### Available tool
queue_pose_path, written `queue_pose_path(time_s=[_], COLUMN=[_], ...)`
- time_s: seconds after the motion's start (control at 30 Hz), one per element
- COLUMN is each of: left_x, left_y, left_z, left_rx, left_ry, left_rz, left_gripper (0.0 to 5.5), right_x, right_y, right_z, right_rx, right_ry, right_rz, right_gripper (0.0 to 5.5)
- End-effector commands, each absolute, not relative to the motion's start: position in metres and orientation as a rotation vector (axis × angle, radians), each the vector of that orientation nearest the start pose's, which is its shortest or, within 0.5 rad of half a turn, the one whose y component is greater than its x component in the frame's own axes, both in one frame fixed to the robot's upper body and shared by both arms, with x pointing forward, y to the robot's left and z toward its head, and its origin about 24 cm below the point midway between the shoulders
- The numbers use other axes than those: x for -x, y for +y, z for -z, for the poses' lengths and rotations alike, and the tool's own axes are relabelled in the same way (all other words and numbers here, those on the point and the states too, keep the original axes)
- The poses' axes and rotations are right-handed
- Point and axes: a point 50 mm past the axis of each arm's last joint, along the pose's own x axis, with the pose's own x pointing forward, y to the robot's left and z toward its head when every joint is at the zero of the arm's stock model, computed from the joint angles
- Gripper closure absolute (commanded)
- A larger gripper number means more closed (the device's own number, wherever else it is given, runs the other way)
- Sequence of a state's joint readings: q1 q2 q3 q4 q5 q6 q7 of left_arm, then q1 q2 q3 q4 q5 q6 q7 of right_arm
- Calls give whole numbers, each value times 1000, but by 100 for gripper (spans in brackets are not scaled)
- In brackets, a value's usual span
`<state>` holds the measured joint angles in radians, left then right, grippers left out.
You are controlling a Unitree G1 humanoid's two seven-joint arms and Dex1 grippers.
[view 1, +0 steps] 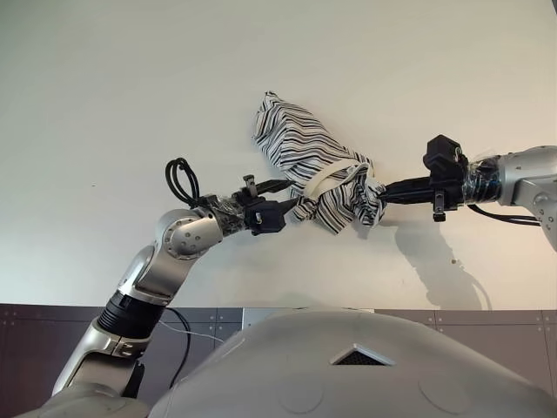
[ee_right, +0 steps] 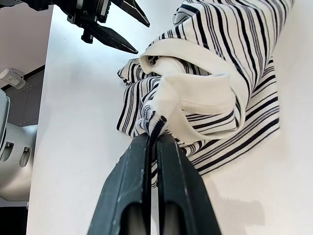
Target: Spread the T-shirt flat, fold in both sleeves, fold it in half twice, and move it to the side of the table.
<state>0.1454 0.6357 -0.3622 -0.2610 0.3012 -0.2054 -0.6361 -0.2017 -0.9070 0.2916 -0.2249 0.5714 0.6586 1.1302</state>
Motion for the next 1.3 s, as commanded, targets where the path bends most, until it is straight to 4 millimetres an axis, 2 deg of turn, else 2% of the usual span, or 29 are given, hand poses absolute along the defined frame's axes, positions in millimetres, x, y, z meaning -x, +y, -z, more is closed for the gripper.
queue_pose_path(time_s=[0.03,0.23,0.5,0.73,1.07,1.2,1.3], left_x=[-186,-196,-209,-214,-213,-215,-223], left_y=[138,139,129,132,124,126,135], left_z=[-28,-17,-37,-30,-33,-35,-44], left_rx=[-907,-937,-866,-895,-838,-832,-771], left_ry=[26,12,-131,-105,-153,-158,-147], left_rz=[1098,1059,951,936,986,976,898], left_gripper=[384,384,384,384,531,536,536], right_x=[-227,-227,-224,-223,-222,-222,-224], right_y=[-186,-183,-183,-180,-179,-179,-188], right_z=[-93,-92,-89,-88,-88,-88,-94], right_rx=[146,139,126,123,124,121,124], right_ry=[681,673,674,671,663,656,628], right_rz=[-1355,-1356,-1351,-1358,-1361,-1352,-1315], right_gripper=[534,534,534,534,540,540,540])
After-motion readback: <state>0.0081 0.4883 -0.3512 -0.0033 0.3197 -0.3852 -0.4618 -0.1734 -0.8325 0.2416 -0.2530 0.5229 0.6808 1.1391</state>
